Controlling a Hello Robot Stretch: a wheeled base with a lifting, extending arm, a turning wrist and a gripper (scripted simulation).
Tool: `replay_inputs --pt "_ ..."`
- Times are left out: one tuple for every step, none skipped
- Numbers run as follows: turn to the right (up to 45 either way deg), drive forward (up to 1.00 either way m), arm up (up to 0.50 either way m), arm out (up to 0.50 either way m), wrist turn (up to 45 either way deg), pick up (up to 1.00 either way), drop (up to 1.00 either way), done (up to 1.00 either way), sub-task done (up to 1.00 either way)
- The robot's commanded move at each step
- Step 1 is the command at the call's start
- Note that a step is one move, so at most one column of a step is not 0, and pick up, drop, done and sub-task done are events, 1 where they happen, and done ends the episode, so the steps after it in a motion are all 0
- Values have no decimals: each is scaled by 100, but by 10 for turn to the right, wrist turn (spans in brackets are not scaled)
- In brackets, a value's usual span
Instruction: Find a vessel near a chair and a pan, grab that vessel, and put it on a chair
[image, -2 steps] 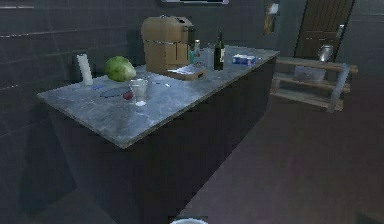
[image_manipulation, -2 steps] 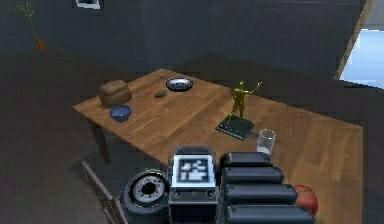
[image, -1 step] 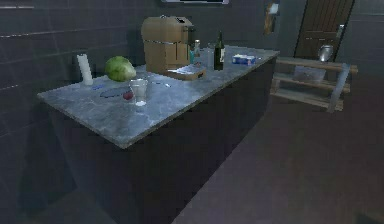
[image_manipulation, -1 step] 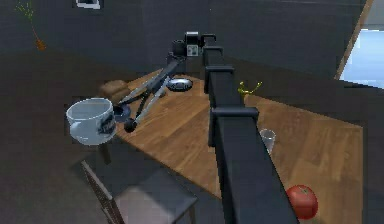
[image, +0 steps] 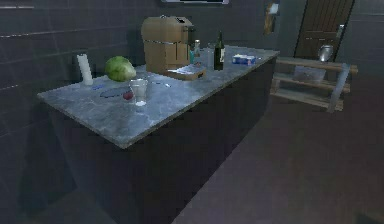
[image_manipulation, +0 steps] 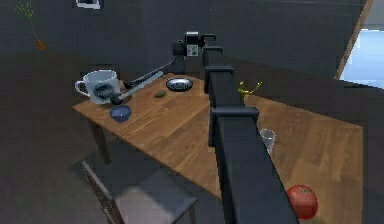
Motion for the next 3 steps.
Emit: replay_inputs --pt "0 0 0 0 300 0 0 0 0" --pt "0 0 -42 0 0 0 0 0 0" --pt "0 0 -32 0 0 0 0 0 0"
